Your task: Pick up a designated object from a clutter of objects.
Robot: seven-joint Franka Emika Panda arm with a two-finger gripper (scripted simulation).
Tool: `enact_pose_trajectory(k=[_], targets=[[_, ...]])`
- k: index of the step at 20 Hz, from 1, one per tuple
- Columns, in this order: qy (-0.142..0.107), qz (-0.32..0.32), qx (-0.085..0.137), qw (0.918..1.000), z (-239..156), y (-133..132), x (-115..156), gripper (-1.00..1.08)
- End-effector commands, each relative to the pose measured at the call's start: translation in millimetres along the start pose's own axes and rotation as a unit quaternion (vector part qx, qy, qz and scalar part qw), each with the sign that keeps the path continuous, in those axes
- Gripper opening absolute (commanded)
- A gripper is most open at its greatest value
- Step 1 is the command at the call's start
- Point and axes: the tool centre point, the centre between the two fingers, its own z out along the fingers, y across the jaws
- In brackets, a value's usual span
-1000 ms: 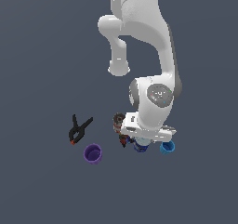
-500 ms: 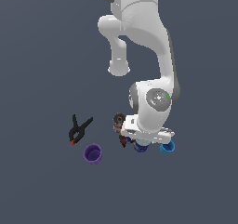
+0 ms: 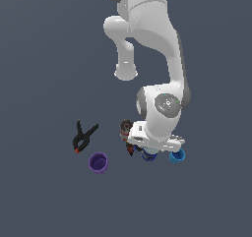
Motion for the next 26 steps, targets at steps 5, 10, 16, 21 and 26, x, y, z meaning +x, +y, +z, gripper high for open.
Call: enact_pose_trajectory(k=[5, 10, 16, 21, 26], targets=[[0.001, 0.0, 0.0, 1.0, -10.9, 11.5, -3.2, -1.0], [0.001, 0.0, 0.0, 1.0, -29.4, 32.0, -9.8, -1.0], [0.001, 0.0, 0.0, 1.0, -64.7, 71.2, -22.1, -1.0], [0.0, 0.001, 0.001, 1.0, -103.2, 113.4, -35.2, -1.0], [0.0, 0.001, 0.002, 1.0, -145.2, 159.1, -49.2, -1.0]])
